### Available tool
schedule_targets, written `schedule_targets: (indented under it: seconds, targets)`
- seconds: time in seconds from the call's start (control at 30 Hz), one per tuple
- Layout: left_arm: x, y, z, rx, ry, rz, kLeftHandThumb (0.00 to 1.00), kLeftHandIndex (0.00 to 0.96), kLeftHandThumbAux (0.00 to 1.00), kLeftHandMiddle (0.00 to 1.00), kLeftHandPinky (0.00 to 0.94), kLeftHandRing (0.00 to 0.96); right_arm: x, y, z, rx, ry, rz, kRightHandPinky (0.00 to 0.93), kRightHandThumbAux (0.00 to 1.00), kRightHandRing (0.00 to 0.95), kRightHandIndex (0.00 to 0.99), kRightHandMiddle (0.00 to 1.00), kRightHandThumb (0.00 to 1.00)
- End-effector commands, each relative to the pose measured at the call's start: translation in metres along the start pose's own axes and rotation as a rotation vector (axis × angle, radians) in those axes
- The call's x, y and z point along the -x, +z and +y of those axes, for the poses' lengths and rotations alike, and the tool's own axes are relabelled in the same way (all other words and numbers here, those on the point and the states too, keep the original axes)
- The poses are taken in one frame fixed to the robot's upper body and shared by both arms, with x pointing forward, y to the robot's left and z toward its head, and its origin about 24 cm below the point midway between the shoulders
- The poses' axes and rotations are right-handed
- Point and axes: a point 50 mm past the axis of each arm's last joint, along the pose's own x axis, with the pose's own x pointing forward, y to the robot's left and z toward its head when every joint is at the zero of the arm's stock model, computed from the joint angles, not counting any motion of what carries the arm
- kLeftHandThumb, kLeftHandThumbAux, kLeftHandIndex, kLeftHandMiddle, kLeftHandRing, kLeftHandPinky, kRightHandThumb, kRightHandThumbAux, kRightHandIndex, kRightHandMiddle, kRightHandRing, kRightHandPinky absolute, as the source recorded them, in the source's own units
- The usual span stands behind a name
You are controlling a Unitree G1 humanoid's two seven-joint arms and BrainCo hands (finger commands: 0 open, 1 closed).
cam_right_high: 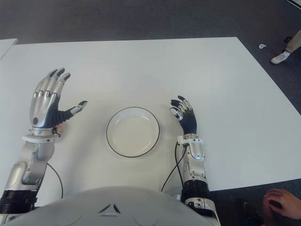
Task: Put the apples into the plate.
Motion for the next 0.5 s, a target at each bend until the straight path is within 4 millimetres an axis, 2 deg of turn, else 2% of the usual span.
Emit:
schedule_targets:
  seconds: [0.03,0.5]
  targets:
    - [0.010,-0.006,0.006,-0.039,-0.042,0.024,0.207,0.121,0.322,0.090,0.081,0.062,0.020,-0.028,-0.008,-0.017,-0.058,0.147,0.268,0.618,0.276,0.181,0.330,0.389]
    - [0.044,-0.014,0.025,-0.126,-0.095,0.108,0.234,0.164,0.332,0.127,0.105,0.095,0.020,-0.027,-0.010,-0.002,-0.063,0.140,0.275,0.636,0.277,0.191,0.333,0.370]
